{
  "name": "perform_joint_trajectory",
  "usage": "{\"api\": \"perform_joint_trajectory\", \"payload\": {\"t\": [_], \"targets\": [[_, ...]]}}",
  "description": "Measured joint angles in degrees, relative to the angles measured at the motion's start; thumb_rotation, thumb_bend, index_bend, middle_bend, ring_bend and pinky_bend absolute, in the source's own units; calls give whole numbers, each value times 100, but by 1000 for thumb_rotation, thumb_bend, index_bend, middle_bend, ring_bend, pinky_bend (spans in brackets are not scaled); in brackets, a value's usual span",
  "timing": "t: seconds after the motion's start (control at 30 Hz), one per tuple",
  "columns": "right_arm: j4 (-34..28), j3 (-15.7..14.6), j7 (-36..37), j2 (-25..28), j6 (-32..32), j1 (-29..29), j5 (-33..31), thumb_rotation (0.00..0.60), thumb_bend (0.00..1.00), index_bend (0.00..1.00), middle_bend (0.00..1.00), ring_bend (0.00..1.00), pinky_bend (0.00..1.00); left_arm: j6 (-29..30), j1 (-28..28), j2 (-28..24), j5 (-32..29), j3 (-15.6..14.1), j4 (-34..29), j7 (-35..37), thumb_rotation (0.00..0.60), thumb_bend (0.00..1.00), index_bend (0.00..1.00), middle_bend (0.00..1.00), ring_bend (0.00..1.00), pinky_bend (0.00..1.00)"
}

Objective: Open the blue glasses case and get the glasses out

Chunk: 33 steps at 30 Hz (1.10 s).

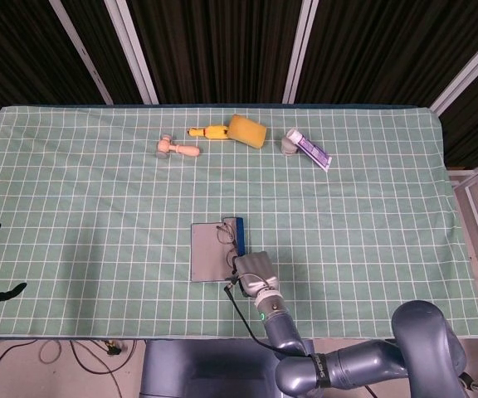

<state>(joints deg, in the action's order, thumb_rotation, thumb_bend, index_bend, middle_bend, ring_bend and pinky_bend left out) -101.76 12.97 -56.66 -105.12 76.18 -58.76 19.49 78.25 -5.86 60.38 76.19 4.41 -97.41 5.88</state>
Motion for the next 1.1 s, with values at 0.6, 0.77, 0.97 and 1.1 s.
{"api": "perform_joint_trajectory", "payload": {"t": [0.6,0.77,0.97,1.1], "targets": [[86,-202,-638,398,354,147,-339,600,555,432,935,1000,987,43,26,-21,4,9,-7,21,600,0,0,0,0,0],[194,-185,-735,471,423,173,-367,600,555,431,936,1000,987,56,33,-21,-1,13,-11,14,600,0,0,0,0,0],[378,-133,-815,534,433,219,-469,600,555,399,936,1000,987,71,40,-15,-11,23,-8,14,600,0,0,0,0,0],[488,-97,-800,590,377,281,-506,600,554,394,936,1000,987,73,41,-14,-18,27,-8,11,600,0,0,0,0,0]]}}
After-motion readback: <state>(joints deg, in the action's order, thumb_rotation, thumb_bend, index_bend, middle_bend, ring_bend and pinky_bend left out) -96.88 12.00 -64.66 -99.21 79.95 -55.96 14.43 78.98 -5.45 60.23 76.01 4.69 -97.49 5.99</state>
